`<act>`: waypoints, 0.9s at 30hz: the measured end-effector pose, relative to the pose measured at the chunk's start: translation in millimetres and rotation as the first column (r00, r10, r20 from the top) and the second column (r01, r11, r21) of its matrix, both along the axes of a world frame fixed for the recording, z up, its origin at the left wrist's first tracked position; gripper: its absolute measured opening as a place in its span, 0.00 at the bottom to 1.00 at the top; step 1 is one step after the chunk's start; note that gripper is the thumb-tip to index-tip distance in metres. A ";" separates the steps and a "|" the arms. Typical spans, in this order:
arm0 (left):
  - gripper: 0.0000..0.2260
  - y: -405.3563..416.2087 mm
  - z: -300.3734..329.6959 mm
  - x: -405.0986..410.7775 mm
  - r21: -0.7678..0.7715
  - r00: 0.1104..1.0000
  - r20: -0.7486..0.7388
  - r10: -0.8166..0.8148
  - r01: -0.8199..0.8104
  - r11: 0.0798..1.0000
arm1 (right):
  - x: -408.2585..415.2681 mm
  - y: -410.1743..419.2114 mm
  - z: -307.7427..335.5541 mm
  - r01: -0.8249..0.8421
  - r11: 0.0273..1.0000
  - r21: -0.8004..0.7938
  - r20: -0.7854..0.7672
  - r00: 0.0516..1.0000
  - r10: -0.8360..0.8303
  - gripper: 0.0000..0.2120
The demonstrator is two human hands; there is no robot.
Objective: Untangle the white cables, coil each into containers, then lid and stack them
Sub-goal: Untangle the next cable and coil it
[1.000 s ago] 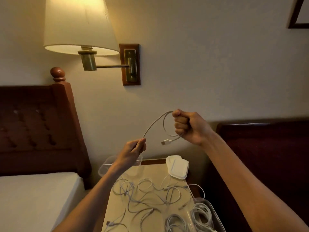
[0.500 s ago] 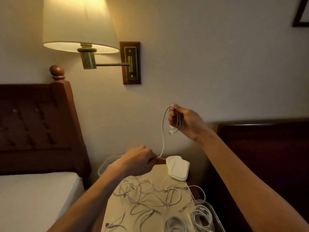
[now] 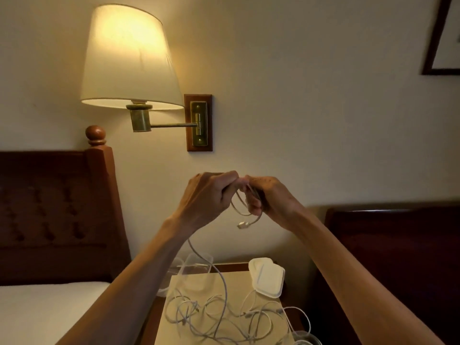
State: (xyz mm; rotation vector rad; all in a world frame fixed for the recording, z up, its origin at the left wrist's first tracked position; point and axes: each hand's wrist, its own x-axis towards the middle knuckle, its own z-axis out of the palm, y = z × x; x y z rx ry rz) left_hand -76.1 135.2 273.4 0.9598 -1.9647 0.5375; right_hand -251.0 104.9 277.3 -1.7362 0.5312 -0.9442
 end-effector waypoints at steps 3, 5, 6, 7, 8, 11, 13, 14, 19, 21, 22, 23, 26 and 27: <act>0.11 -5.1 1.6 -4.6 -0.021 0.985 -0.167 -0.033 0.030 0.999 | 2.1 2.0 7.2 -0.053 0.996 0.073 0.068 0.997 0.048 0.18; 0.10 -5.6 2.4 -9.1 -0.026 0.968 -0.243 -0.055 0.050 0.998 | 3.2 2.1 8.4 -0.081 0.991 0.108 0.090 0.993 0.072 0.18; 0.10 -6.0 2.8 -10.2 -0.022 0.959 -0.276 -0.058 0.054 0.998 | 3.1 2.7 7.5 -0.103 0.987 0.124 0.102 0.991 0.091 0.18; 0.10 -6.0 3.3 -11.0 -0.012 0.950 -0.308 -0.054 0.053 0.999 | 2.7 3.7 5.9 -0.130 0.982 0.138 0.116 0.987 0.114 0.18; 0.11 -6.5 3.5 -11.2 0.002 0.940 -0.339 -0.048 0.052 0.999 | 2.1 4.5 3.9 -0.158 0.976 0.151 0.131 0.982 0.139 0.18; 0.12 -6.8 4.6 -11.2 0.058 0.903 -0.429 -0.034 0.066 0.996 | 2.6 7.7 -1.6 -0.218 0.962 0.167 0.183 0.965 0.187 0.18; 0.13 -7.2 4.9 -10.3 0.112 0.891 -0.453 -0.041 0.103 0.988 | 4.8 9.6 -2.8 -0.226 0.958 0.177 0.232 0.956 0.183 0.18; 0.14 -8.3 3.3 -8.5 0.138 0.888 -0.456 -0.057 0.134 0.981 | 5.7 10.9 -2.7 -0.231 0.955 0.188 0.261 0.949 0.178 0.19; 0.18 -12.7 -20.3 -0.7 0.305 0.814 -0.567 -0.128 0.352 0.885 | 6.3 10.7 3.5 -0.331 0.904 0.270 0.477 0.862 0.173 0.18; 0.22 -16.8 -39.9 5.5 0.361 0.724 -0.682 -0.103 0.456 0.814 | 3.2 6.6 11.1 -0.341 0.898 0.279 0.523 0.838 0.156 0.18; 0.24 -19.3 -51.0 10.1 0.375 0.672 -0.736 -0.079 0.502 0.779 | 0.8 4.7 16.6 -0.340 0.898 0.281 0.526 0.837 0.152 0.18; 0.24 -20.3 -62.7 14.6 0.383 0.633 -0.772 -0.055 0.533 0.754 | -2.3 3.2 22.7 -0.336 0.898 0.284 0.522 0.840 0.149 0.18; 0.16 -19.1 -97.6 21.0 0.414 0.609 -0.793 -0.002 0.542 0.731 | -13.4 -0.8 39.3 -0.312 0.898 0.310 0.505 0.855 0.122 0.17; 0.14 -17.2 -107.2 20.0 0.430 0.607 -0.795 0.019 0.541 0.723 | -16.3 -2.5 42.0 -0.298 0.898 0.323 0.493 0.863 0.109 0.17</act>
